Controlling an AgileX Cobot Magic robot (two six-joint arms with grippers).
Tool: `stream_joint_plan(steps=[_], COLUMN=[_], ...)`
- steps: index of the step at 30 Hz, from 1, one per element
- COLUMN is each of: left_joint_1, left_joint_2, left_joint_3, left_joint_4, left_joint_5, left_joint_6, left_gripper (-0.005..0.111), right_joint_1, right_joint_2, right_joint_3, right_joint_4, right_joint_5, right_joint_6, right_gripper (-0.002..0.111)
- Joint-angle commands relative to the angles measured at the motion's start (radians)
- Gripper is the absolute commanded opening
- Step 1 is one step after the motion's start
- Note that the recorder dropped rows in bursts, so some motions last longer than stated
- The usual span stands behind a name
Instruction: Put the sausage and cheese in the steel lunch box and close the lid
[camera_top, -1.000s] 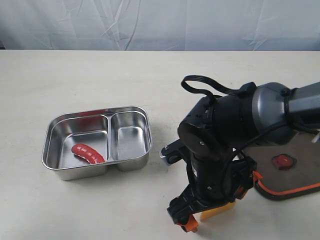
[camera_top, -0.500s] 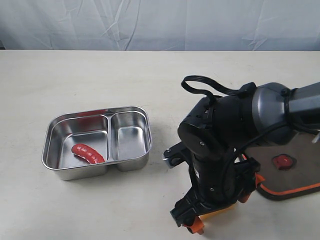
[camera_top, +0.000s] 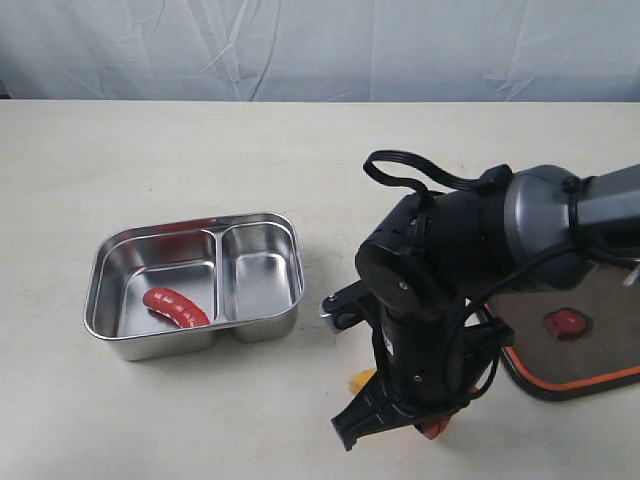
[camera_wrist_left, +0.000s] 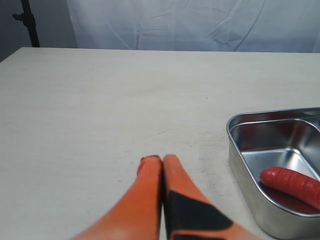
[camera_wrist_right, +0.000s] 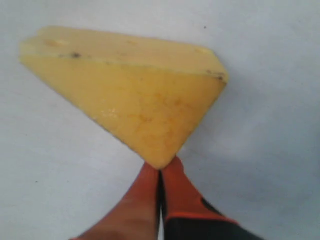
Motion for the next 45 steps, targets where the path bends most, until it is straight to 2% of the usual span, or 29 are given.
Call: stream_joint_plan(steps=[1, 4, 7, 9, 12, 14, 30, 45], left_joint_1=[0.002, 0.002, 0.002, 0.002, 0.002, 0.002, 0.002, 0.002], left_joint_2=[-0.003, -0.003, -0.003, -0.003, -0.003, -0.003, -0.003, -0.003], left_joint_3=[0.001, 0.001, 0.001, 0.001, 0.001, 0.001, 0.001, 0.001], left_joint_4=[0.006, 0.006, 0.006, 0.006, 0.006, 0.006, 0.006, 0.006], left_joint_5=[-0.013, -0.013, -0.013, -0.013, -0.013, -0.013, -0.013, -0.013], left_joint_6=[-0.001, -0.001, -0.001, -0.001, -0.001, -0.001, -0.001, -0.001], left_gripper=[0.0, 0.0, 0.0, 0.0, 0.0, 0.0, 0.0, 0.0], right_joint_1=[-0.001, -0.001, -0.001, -0.001, -0.001, -0.001, -0.001, -0.001], right_joint_2=[0.001, 0.001, 0.001, 0.001, 0.001, 0.001, 0.001, 0.127], right_joint_3=[0.001, 0.001, 0.001, 0.001, 0.001, 0.001, 0.001, 0.001], right_joint_4=[-0.005, -0.02, -0.044, -0.047, -0.054, -0.054, -0.071, -0.072], right_joint_5=[0.021, 0.051, 0.069, 0.074, 0.072, 0.062, -0.211, -0.114], right_joint_6=[-0.002, -0.002, -0.002, -0.002, -0.002, -0.002, -0.029, -0.029], right_gripper=[0.0, 0.002, 0.017, 0.038, 0.081, 0.102, 0.104, 0.104])
